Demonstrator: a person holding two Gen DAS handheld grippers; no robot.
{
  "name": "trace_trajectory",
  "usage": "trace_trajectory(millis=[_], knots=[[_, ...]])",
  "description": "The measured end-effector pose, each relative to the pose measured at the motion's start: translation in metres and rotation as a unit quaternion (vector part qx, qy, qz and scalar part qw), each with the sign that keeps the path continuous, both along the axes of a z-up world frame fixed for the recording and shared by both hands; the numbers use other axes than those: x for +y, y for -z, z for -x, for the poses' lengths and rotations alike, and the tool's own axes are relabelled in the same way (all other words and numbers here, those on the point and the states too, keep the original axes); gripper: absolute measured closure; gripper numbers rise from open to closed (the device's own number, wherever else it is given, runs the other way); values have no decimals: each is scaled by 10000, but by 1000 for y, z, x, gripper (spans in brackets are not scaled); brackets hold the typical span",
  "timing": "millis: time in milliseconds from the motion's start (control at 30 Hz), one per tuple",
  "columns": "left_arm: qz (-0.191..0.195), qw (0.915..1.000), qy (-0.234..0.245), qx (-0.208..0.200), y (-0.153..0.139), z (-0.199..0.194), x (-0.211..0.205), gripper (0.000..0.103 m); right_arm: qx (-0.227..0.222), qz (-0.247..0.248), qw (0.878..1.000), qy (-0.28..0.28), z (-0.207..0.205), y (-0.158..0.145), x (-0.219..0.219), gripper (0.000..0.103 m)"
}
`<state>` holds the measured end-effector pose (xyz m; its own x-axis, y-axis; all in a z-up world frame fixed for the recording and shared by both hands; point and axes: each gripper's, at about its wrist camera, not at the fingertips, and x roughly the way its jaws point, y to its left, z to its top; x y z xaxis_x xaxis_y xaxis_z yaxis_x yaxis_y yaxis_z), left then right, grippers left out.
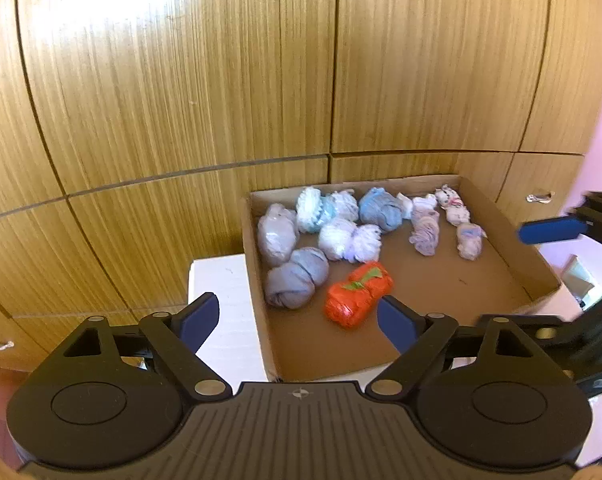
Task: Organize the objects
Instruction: 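Withdraw both tools from the box back over the table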
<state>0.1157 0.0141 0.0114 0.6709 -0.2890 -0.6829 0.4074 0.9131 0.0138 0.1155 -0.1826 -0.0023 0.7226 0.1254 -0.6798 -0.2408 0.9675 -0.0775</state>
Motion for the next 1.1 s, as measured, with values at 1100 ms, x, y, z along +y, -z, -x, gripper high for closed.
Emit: trace_trajectory(millis=[1100], knots=[[-309, 9963, 707, -383, 90, 104, -61, 9, -593, -667, 9837, 1562, 173, 93, -68, 13]])
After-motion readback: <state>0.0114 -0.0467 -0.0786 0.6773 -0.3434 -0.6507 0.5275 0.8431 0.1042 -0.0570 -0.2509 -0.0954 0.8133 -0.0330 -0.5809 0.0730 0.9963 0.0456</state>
